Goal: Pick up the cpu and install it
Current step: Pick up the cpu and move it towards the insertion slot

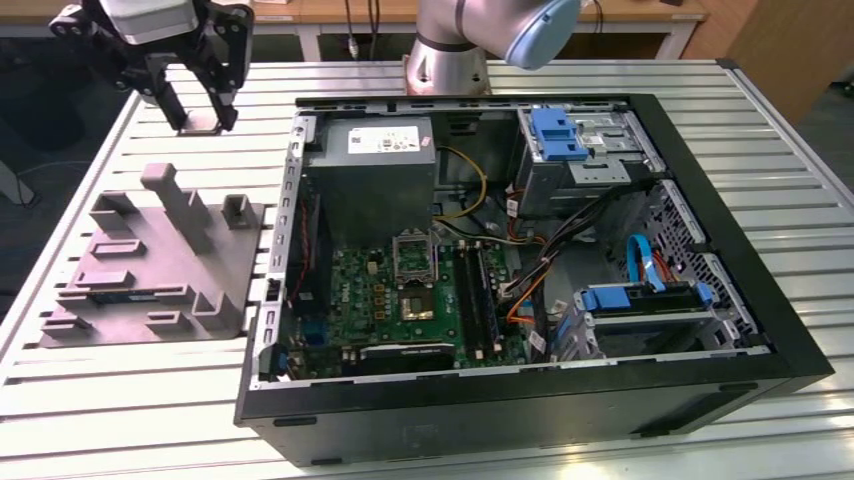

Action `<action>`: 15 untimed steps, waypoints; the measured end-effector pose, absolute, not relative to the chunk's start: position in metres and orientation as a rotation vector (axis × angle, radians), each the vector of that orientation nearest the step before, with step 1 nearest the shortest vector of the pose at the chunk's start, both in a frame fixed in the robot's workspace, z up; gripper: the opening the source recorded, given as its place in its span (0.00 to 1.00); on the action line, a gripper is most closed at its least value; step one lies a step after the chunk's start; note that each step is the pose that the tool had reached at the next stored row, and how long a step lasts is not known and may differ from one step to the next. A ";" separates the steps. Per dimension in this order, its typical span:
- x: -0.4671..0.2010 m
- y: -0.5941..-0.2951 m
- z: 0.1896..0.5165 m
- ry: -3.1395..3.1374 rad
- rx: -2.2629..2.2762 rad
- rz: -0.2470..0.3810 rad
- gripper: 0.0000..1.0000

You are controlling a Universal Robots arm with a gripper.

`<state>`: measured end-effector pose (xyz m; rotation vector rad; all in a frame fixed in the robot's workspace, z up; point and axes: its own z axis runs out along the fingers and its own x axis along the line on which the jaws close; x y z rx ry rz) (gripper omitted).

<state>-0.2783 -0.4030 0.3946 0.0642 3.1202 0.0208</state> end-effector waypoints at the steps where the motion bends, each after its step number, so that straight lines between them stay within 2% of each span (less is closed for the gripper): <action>1: -0.278 -0.403 0.395 3.120 0.064 0.021 0.47; 15: -0.273 -0.403 0.395 3.120 0.064 0.021 0.47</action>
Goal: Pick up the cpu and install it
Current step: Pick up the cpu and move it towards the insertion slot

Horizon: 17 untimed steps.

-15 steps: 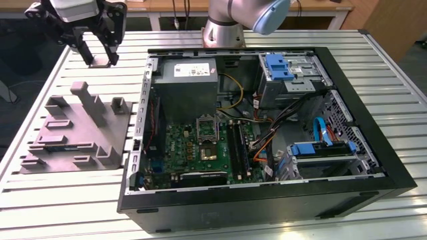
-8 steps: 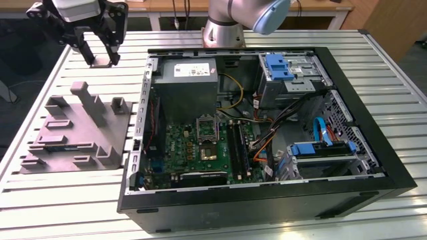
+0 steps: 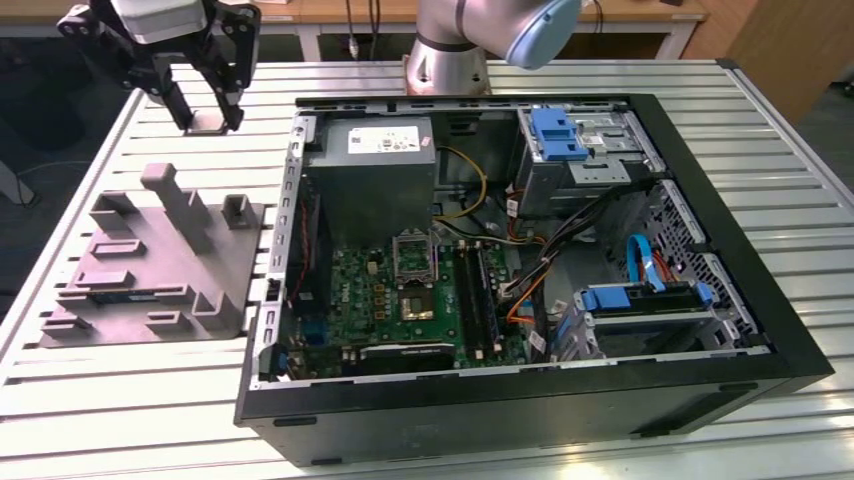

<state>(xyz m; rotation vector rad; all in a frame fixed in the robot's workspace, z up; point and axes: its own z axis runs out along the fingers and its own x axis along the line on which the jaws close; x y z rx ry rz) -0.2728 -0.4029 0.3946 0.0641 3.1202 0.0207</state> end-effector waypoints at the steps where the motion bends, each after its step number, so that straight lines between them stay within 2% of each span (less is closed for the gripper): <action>1: -0.272 -0.403 0.395 3.120 0.064 0.021 0.47; 17: -0.264 -0.403 0.395 3.120 0.064 0.021 0.47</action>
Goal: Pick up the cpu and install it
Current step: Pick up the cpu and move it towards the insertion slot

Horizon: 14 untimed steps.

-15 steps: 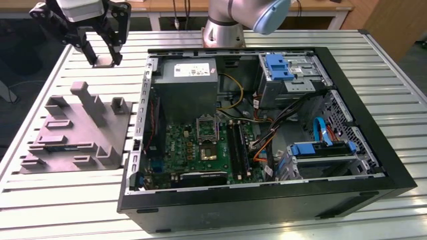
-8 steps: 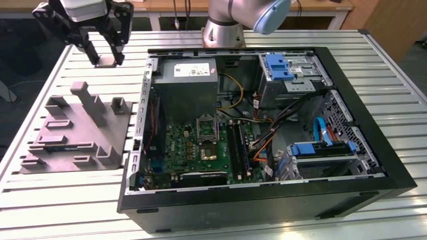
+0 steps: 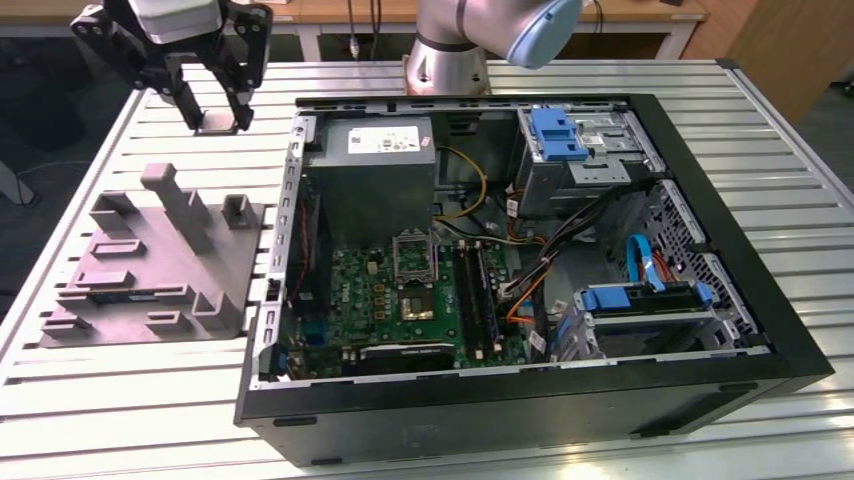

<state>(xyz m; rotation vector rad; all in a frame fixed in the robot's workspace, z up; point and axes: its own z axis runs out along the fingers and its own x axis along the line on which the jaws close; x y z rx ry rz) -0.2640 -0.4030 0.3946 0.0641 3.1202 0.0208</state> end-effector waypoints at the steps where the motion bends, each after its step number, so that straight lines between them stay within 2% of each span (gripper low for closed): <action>1: -0.263 -0.403 0.395 3.120 0.064 0.021 0.47; 14: -0.256 -0.403 0.395 3.120 0.064 0.021 0.47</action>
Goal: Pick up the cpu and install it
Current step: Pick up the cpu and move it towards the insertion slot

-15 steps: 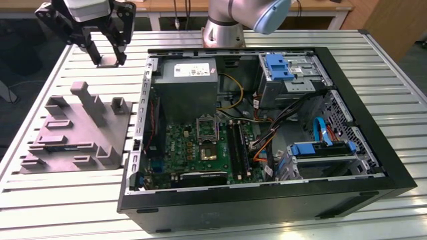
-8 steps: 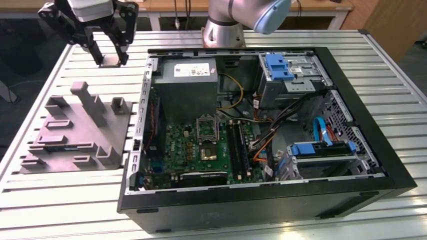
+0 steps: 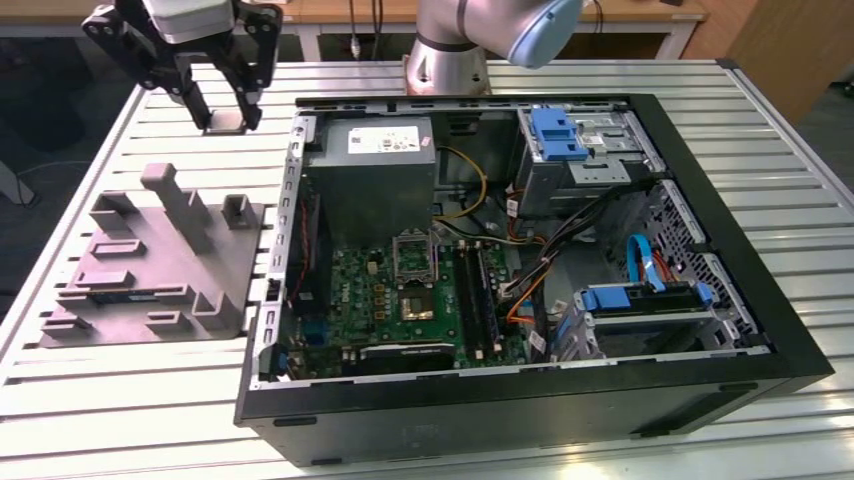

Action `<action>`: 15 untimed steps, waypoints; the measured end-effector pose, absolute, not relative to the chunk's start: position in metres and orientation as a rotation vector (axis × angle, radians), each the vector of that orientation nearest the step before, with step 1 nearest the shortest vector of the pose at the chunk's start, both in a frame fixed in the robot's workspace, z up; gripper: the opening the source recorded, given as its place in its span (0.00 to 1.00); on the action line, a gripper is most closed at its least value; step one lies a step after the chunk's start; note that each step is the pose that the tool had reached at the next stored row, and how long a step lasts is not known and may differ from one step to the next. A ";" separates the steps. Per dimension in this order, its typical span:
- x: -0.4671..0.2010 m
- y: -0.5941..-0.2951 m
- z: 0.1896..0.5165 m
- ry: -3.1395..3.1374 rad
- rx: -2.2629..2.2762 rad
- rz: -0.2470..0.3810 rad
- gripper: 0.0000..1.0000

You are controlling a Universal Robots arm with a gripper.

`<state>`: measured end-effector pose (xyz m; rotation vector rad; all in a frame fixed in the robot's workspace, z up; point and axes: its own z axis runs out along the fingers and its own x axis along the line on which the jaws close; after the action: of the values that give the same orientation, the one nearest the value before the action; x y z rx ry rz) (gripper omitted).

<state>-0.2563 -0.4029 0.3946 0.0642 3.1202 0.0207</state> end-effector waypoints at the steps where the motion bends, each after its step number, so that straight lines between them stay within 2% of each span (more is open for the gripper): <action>1: -0.256 -0.403 0.395 3.120 0.064 0.021 0.47; 15: -0.247 -0.403 0.395 3.120 0.064 0.021 0.47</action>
<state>-0.2468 -0.4030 0.3946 0.0641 3.1202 0.0208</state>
